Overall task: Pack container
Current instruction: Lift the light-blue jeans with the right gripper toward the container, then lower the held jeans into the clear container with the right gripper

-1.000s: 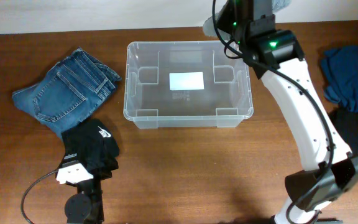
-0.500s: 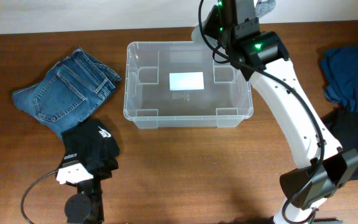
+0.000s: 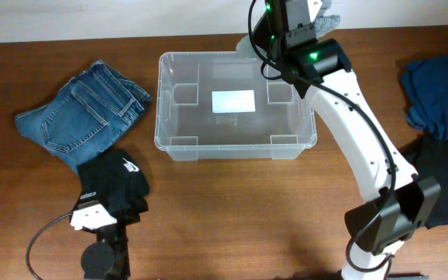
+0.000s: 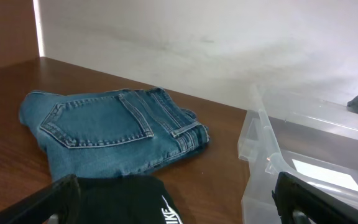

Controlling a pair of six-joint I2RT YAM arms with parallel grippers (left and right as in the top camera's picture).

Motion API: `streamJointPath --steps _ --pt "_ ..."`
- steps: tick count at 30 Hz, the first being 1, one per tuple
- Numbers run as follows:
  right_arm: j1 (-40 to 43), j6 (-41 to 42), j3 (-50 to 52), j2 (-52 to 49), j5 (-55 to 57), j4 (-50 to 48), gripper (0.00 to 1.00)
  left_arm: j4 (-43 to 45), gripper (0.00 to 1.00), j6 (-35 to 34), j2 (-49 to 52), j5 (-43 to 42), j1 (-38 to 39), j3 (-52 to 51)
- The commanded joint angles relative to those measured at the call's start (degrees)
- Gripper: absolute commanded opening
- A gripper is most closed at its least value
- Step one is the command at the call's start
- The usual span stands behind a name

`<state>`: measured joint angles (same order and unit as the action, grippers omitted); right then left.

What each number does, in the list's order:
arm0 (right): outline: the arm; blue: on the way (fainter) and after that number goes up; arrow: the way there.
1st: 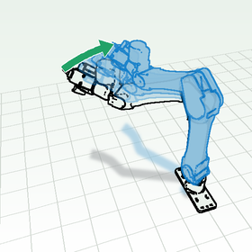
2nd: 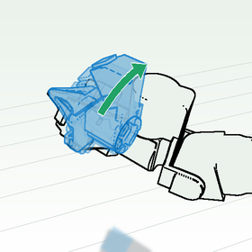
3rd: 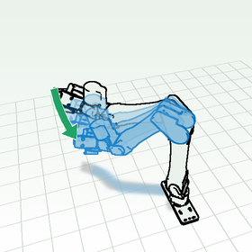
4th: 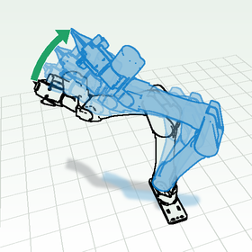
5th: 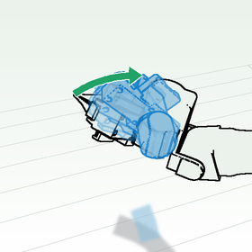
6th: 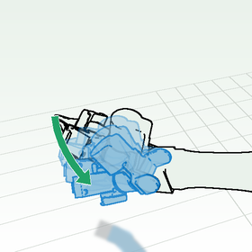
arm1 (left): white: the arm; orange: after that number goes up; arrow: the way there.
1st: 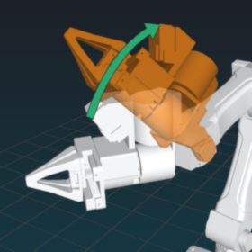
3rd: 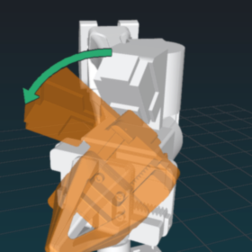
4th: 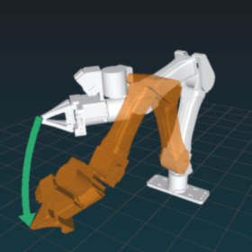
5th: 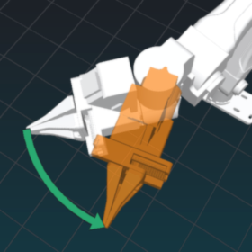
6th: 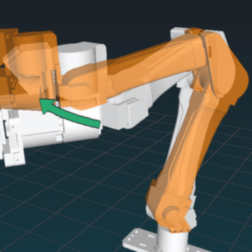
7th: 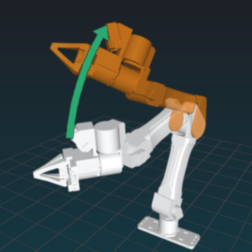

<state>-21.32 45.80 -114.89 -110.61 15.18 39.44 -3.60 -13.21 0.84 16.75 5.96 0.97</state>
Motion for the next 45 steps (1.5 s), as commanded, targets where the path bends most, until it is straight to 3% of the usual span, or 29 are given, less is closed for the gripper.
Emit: streamJointPath --steps 1,16,37,45 --pt "-0.48 1.57 -2.16 -1.22 2.03 -0.87 0.04 0.13 0.99 0.7 -0.48 0.0 -0.28 -0.39" --pt "-2.01 4.24 -2.16 -2.75 -1.2 1.57 0.04 0.13 0.99 0.7 -0.48 0.0 -0.28 -0.39" --pt "-4.24 4.31 -2.16 -2.69 -1.99 13.55 0.04 0.13 0.99 0.7 -0.48 0.0 -0.28 -0.39" --pt "-4.28 8.94 -2.01 -2.71 -1.51 19.34 0.04 0.13 0.99 0.7 -0.48 0.0 -0.28 -0.39"
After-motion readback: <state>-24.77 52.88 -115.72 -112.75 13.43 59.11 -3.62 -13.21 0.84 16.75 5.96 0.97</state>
